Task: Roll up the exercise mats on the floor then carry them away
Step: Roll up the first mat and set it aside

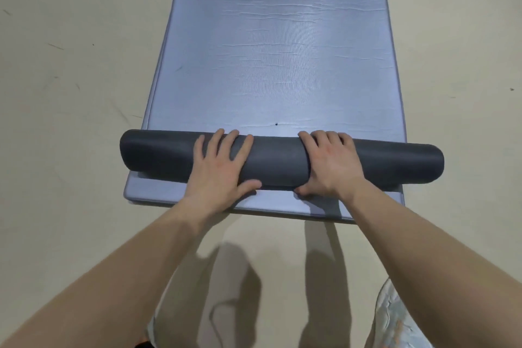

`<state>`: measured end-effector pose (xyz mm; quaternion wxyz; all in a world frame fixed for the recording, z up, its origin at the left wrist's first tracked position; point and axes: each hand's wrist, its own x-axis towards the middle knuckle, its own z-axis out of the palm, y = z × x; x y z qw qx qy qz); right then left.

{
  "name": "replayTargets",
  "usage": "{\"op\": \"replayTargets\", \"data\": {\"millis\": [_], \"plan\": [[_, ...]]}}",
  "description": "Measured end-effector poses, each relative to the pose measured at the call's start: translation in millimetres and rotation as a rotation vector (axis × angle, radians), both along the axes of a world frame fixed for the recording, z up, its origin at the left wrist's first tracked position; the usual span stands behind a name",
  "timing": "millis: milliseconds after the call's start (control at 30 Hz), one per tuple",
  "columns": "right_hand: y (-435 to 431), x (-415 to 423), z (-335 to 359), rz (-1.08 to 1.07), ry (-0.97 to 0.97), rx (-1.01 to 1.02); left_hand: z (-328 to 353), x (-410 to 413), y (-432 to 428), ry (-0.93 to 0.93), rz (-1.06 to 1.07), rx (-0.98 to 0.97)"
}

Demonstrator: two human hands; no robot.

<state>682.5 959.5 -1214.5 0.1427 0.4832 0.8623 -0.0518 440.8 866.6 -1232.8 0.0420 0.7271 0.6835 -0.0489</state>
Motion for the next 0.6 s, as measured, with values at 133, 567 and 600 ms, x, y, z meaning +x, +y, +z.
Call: {"op": "replayTargets", "data": {"millis": [133,567,600], "plan": [[4.2,4.3,-5.2,0.025,0.024,0.065,-7.8,-9.6,18.8,0.016,-0.046,-0.053],[-70.2,14.6,16.5,-0.011,-0.047,-0.034,45.3,-1.9,19.1,-0.162,-0.031,-0.618],[-79.2,14.0,11.3,-0.013,-0.044,0.048,48.5,-3.5,24.7,-0.179,-0.024,-0.658]]}}
